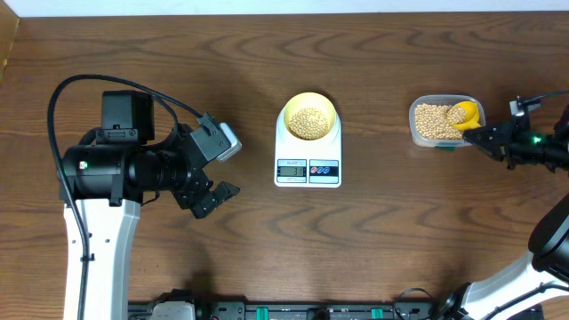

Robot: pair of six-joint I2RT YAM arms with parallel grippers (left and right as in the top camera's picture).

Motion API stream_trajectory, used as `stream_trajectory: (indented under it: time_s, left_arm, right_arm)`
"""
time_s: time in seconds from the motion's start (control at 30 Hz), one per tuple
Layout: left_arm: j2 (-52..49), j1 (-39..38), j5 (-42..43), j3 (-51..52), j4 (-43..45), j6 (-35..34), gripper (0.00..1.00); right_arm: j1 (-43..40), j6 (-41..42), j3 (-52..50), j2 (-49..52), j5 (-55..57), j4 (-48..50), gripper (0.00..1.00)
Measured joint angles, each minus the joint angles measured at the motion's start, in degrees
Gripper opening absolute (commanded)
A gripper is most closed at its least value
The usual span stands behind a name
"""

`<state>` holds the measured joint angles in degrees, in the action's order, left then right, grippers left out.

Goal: Scoop item into bowl and weigh 50g on scale
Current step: 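Lower the scoop into the chickpeas again with right gripper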

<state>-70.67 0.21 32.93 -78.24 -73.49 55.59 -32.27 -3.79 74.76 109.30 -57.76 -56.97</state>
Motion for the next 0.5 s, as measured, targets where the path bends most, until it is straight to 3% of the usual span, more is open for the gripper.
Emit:
stream_trajectory:
  time_s: [0.5]
  left_arm:
    - [0.00,0.00,0.00,0.00,0.00,0.00,0.98]
  right_arm:
    - [0.76,-2.80,0.00,0.00,-9.88,0.55,0.01]
